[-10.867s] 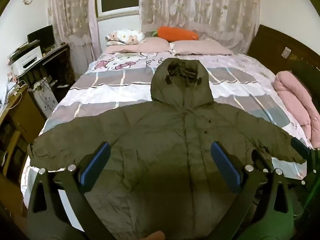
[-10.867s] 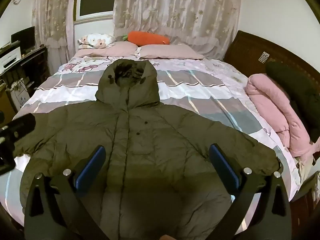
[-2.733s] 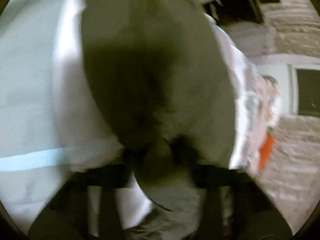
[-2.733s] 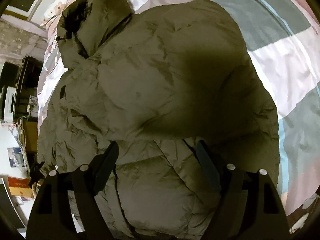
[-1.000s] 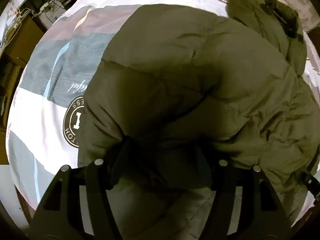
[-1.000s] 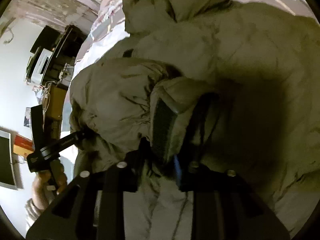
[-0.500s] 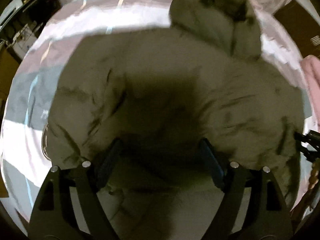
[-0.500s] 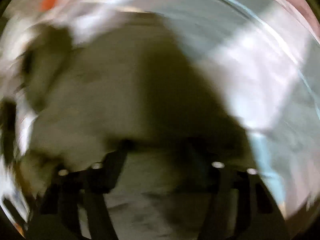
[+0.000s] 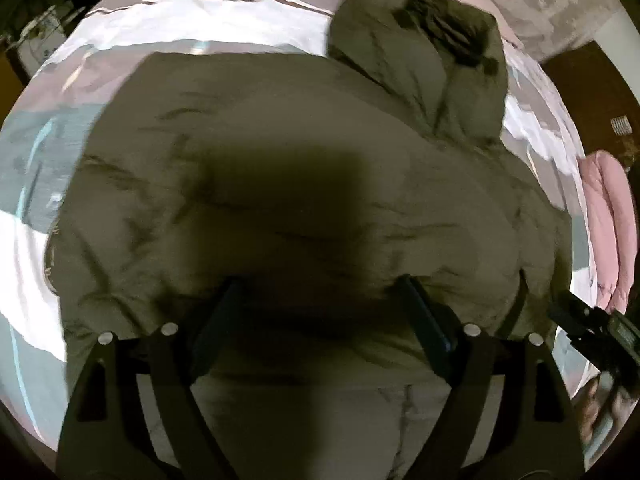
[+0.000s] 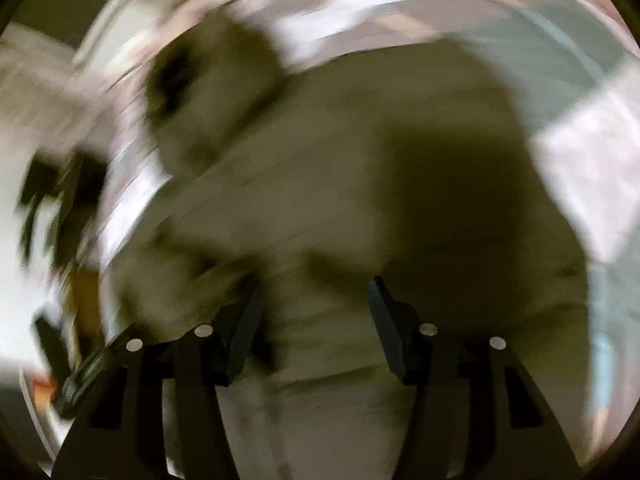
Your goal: Fold large clothes
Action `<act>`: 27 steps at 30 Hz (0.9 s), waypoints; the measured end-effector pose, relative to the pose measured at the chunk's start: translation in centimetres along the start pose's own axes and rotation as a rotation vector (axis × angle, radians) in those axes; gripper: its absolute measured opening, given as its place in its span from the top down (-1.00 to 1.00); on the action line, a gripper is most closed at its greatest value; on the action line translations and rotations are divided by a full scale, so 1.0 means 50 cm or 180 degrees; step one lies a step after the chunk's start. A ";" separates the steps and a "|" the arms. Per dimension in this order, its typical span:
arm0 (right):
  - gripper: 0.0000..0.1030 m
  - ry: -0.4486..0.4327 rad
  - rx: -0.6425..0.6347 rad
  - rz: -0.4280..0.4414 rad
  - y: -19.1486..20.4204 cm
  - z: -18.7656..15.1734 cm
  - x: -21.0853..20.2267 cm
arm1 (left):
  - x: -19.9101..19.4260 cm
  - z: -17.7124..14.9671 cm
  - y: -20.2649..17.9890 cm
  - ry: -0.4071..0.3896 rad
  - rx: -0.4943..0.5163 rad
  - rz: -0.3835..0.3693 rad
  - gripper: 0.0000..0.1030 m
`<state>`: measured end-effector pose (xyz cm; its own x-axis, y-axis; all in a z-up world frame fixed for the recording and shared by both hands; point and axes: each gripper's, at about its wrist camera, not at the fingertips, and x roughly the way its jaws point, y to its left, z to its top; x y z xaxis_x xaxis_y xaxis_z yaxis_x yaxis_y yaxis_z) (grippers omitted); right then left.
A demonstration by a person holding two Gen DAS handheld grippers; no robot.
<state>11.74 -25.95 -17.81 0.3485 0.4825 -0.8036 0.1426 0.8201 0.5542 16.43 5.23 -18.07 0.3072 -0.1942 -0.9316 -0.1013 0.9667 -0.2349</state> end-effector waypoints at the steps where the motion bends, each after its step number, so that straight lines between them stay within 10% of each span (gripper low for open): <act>1: -0.08 0.0074 -0.0107 0.0163 0.025 -0.009 0.016 | 0.008 -0.002 -0.016 0.0019 0.0044 0.0038 -0.65; 9: -0.09 0.0401 -0.0381 -0.0539 0.044 -0.018 0.182 | 0.098 -0.016 -0.061 0.0290 0.0210 0.0405 -0.74; 18: -0.11 0.0205 -0.0243 -0.0268 0.045 0.013 0.100 | 0.060 -0.009 -0.044 0.0103 0.0187 0.0224 -0.74; 27: -0.11 -0.0050 0.0836 -0.0847 -0.200 0.065 0.038 | 0.051 0.010 0.099 0.0123 -0.0510 0.0083 -0.74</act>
<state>13.98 -34.25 -24.19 0.2811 0.2565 -0.9247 0.4623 0.8083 0.3648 17.20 9.61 -21.44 0.2663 -0.1788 -0.9472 -0.2592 0.9332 -0.2490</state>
